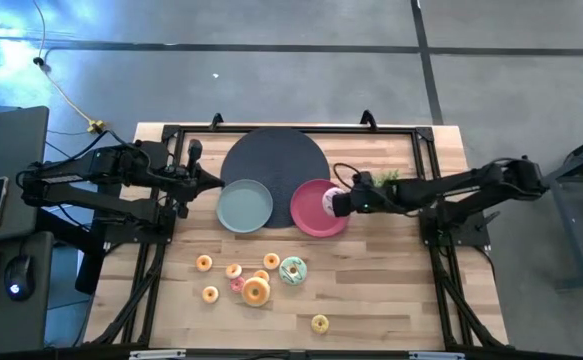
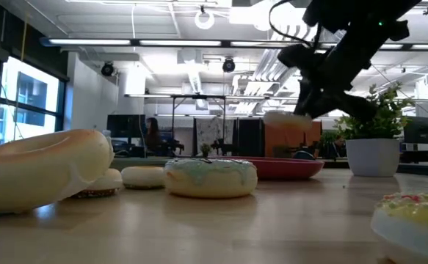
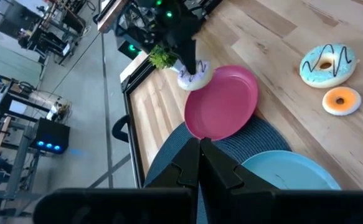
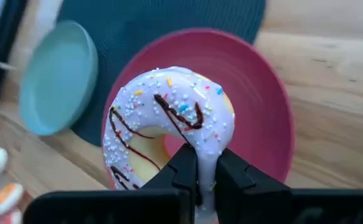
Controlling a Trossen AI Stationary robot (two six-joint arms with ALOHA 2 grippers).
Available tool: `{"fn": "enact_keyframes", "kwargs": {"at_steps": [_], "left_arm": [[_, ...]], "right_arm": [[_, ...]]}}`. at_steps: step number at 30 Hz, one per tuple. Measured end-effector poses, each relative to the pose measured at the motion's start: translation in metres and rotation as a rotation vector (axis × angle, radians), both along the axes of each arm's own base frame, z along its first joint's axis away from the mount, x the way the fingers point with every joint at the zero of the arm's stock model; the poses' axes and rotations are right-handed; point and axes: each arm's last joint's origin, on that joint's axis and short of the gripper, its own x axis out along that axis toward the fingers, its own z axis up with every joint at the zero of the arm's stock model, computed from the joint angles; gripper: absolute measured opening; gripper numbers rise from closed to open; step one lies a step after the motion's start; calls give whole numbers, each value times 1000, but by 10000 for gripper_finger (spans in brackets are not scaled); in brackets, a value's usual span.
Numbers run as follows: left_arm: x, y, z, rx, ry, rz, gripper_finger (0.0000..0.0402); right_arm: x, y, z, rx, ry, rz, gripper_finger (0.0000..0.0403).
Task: Pick & Place donuts
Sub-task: Put the large purple doughnut on the pink plate
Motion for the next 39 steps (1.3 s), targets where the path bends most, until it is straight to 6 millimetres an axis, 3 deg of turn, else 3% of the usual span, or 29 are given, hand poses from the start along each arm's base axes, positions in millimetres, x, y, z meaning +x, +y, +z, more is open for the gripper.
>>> {"fn": "enact_keyframes", "kwargs": {"at_steps": [4,15,31,39], "left_arm": [[0,0,0,0,0,0,0],[0,0,0,-1,1,0,0],[0,0,0,2,1,8,0],[0,0,0,3,1,9,0]], "right_arm": [[7,2,-16,59,58,52,22],[23,5,-36,91,45,69,37],[22,8,-39,97,82,119,125],[14,15,-43,73,174,123,136]]}}
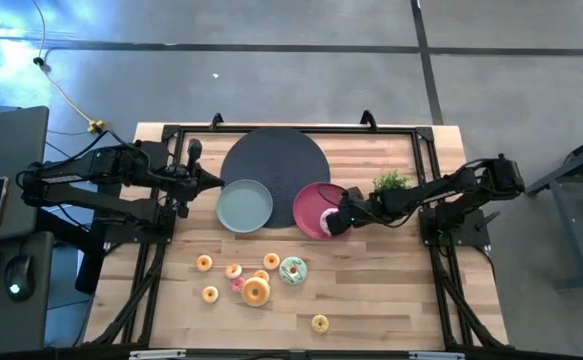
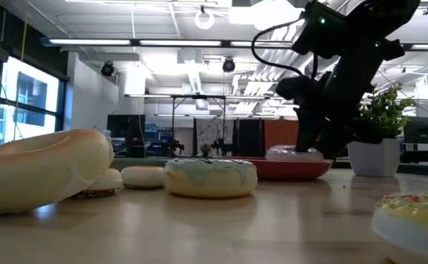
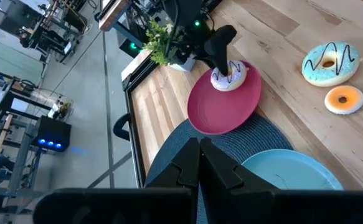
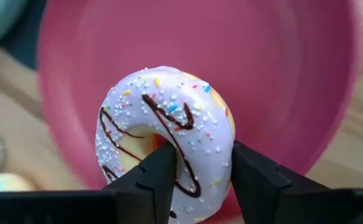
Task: Pick & Place donuts
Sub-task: Put the large purple doughnut on the pink plate
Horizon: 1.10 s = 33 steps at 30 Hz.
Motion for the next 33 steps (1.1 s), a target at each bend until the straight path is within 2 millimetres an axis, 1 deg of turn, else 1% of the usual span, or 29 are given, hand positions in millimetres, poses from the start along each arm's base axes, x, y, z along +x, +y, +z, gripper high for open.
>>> {"fn": "enact_keyframes", "kwargs": {"at_steps": [8,10,11,13,15,17,20,21,22,23,24,26,27,29,30,31,33], "left_arm": [[0,0,0,0,0,0,0],[0,0,0,0,0,0,0],[0,0,0,0,0,0,0],[0,0,0,0,0,0,0],[0,0,0,-1,0,-1,0],[0,0,0,-2,0,-1,0],[0,0,0,-3,0,-1,0],[0,0,0,-3,0,-1,0],[0,0,0,-3,0,-1,0],[0,0,0,-3,0,-1,0],[0,0,0,1,1,0,0],[0,0,0,1,0,1,0],[0,0,0,1,1,1,0],[0,0,0,0,0,0,0],[0,0,0,-4,-3,1,0],[0,0,1,-11,-10,2,0],[5,0,3,-24,-42,8,0]], "right_arm": [[5,-7,13,37,-123,-43,136],[3,-8,15,52,-112,-46,136],[0,-8,14,28,-80,-51,136],[-4,-9,12,113,-36,-72,136],[-1,-8,19,72,-67,-57,136],[4,-11,29,131,-108,-82,136],[10,-11,42,91,-159,-104,136],[13,-14,48,89,-168,-74,136],[15,-16,53,7,-155,-45,136],[13,-16,52,-84,-102,-46,136],[10,-18,46,-111,-26,-73,136],[4,-25,37,5,68,-72,136],[8,-26,37,7,40,-50,136],[14,-24,50,-37,-24,-42,136],[16,-23,54,-69,-28,-30,136],[16,-22,55,-101,-22,-34,136],[15,-22,50,-101,5,-58,136]]}}
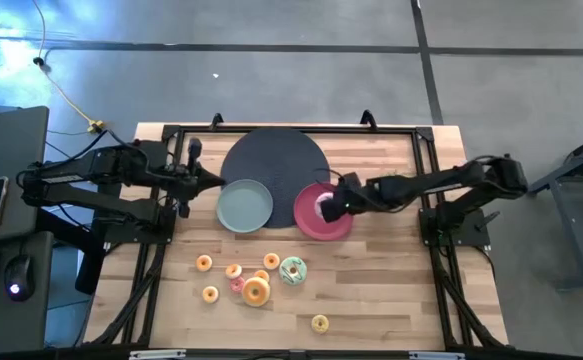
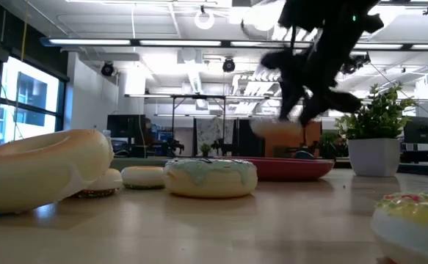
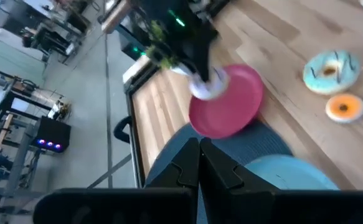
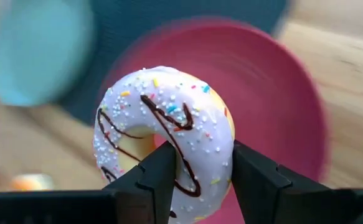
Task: Pick & Place donuts
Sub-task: Put the large purple doughnut on the pink plate
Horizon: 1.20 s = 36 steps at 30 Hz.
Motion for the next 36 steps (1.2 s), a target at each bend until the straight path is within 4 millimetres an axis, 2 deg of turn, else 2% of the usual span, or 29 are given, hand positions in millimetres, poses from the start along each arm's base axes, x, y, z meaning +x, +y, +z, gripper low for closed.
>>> {"fn": "enact_keyframes", "kwargs": {"at_steps": [2,4,6,9,12,14,20,23,25,28,36], "left_arm": [[15,0,2,-1,-44,-7,0],[42,-1,-4,10,-39,-60,0],[79,-3,-23,37,46,-134,0],[129,-2,-65,136,197,-166,0],[164,1,-86,215,177,-184,0],[182,6,-97,193,129,-224,0],[202,30,-103,113,-8,-271,0],[218,37,-115,92,-79,-333,0],[222,41,-126,58,-58,-336,0],[233,44,-136,83,-107,-354,0],[251,43,-166,111,-110,-348,0]], "right_arm": [[0,-2,0,0,-9,-9,136],[2,-2,4,5,-42,-15,136],[1,-1,2,19,-20,-7,136],[1,-1,3,23,-34,-16,136],[1,-1,5,35,-48,-10,136],[1,0,4,47,-44,-2,136],[4,0,5,67,-81,-5,136],[6,1,7,67,-114,-3,136],[6,1,7,67,-111,-7,136],[6,0,7,68,-114,-13,136],[10,1,10,85,-168,-19,136]]}}
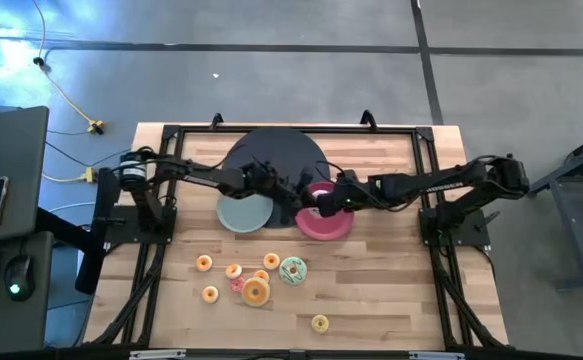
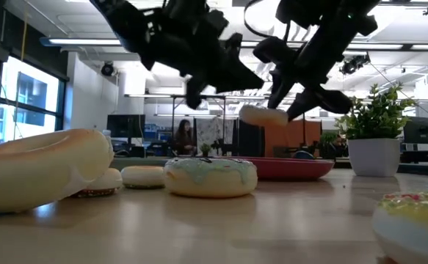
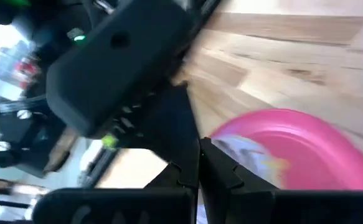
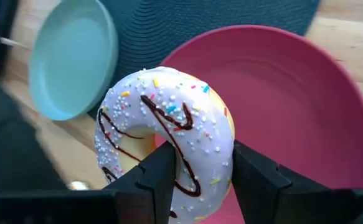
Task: Pick & Place donuts
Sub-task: Put the large purple doughnut on the pink plate, then put the large light blue doughnut on the pink plate
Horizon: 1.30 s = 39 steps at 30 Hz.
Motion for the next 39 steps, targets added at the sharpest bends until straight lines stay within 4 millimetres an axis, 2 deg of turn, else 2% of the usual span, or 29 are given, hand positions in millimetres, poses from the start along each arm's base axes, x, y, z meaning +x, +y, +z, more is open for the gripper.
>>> {"fn": "enact_keyframes", "kwargs": {"at_steps": [7,10,24,27,31,34,39], "left_arm": [[8,1,-32,-18,76,16,0],[9,2,-38,-27,91,8,0],[8,7,-40,1,111,12,0],[7,7,-43,-3,148,14,0],[-1,3,-51,-21,279,7,0],[-11,-3,-36,9,312,-42,0],[-28,-25,-2,179,314,-110,0]], "right_arm": [[3,0,2,24,-43,-15,136],[3,0,2,39,-45,-5,142],[-2,0,-2,65,16,-11,273],[-5,-1,-1,49,45,-6,289],[-10,0,9,12,17,31,293],[-14,4,17,-11,6,104,293],[-13,21,25,-14,-49,298,293]]}}
